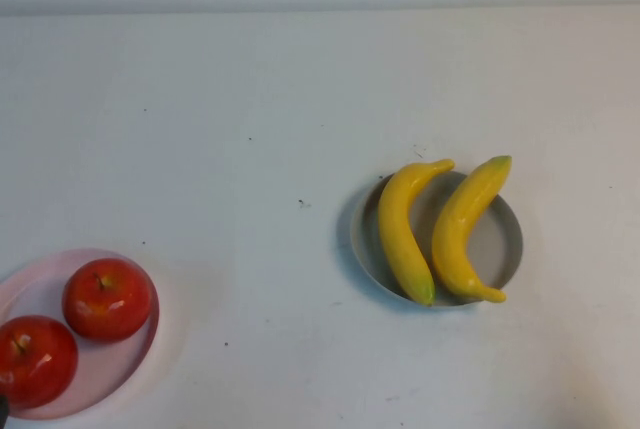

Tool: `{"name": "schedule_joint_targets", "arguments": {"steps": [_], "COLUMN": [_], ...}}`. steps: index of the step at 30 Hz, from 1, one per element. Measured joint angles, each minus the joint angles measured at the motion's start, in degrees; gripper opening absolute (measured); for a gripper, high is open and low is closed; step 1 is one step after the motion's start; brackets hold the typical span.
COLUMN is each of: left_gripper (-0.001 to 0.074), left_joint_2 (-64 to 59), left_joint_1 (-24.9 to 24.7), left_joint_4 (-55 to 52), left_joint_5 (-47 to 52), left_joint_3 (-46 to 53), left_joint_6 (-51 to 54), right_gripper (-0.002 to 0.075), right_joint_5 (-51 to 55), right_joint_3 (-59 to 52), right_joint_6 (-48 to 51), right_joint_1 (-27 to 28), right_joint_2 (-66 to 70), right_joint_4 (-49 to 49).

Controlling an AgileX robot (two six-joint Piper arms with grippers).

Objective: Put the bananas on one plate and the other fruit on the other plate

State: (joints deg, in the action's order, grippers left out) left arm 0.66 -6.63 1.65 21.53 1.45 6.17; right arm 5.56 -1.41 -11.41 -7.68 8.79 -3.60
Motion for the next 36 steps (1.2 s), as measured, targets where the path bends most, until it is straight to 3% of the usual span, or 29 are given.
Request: {"name": "schedule_joint_targets", "arguments": {"steps": [6,16,24,36], "left_gripper": [0.0004,0.0004,0.0004,0.0004], "left_joint_2": [0.00,0.00,0.00,0.00], "left_joint_1": [0.00,0.00,0.00,0.00], "left_joint_4": [0.00,0.00,0.00,0.00], "left_joint_5": [0.00,0.10,0.10,0.10], "left_joint_3": [0.00,0.00,0.00,0.00], "left_joint_6": [0.00,0.00,0.00,0.00], "right_gripper": [-0.0015,-0.0015,-0.0015,-0.0015], "right_joint_5": [6.37,12.22,14.31,14.31], "right_joint_3": [0.00,0.00,0.00,0.00], "right_joint_6": [3.49,3.86,19.41,21.53], "right_joint_1": [0.83,0.83,0.83,0.83], "right_joint_2": [-8.32,-9.18,-9.18,-9.18], "right_joint_4": [-1.73,-1.37,9.16,11.66]}}
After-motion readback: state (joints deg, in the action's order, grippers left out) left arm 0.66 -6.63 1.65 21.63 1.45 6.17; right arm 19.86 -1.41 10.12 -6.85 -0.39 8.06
